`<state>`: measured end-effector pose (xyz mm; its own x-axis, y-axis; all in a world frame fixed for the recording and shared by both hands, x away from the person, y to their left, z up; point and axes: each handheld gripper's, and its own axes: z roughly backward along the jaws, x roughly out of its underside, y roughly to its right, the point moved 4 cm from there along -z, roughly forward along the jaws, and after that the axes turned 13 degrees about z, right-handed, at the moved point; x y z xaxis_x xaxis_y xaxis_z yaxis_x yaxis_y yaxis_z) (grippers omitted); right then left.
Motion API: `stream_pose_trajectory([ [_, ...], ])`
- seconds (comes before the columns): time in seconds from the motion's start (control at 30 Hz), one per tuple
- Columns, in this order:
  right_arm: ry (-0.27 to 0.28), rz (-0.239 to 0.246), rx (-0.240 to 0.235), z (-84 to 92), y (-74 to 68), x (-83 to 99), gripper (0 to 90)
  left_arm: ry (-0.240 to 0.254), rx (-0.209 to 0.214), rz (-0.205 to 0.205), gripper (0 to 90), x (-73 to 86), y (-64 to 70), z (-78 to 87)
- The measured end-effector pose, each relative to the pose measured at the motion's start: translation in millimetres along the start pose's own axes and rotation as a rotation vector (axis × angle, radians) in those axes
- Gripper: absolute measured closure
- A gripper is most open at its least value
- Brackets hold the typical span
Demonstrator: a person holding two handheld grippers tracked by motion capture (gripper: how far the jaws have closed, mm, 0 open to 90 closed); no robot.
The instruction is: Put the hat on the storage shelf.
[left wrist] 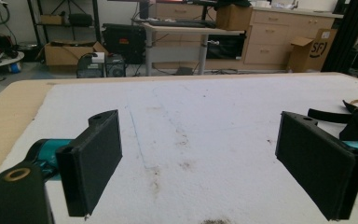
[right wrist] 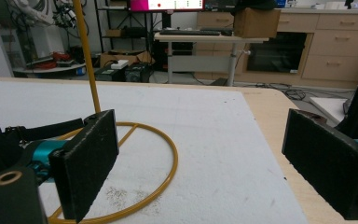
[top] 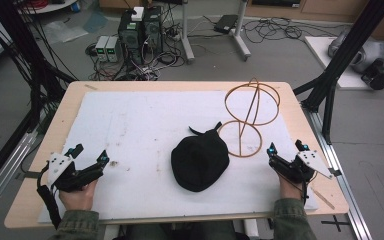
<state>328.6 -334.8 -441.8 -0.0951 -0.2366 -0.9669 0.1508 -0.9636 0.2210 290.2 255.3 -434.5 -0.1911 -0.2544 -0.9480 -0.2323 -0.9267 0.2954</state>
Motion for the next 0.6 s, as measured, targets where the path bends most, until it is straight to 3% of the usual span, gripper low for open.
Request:
stream_pose_trajectory([
  [0.6, -0.001, -0.007, -0.022, -0.4, -2.6, -0.5, 9.9, -0.007, 0.020, 0.012, 14.5, -0.8, 0.6, -1.2],
])
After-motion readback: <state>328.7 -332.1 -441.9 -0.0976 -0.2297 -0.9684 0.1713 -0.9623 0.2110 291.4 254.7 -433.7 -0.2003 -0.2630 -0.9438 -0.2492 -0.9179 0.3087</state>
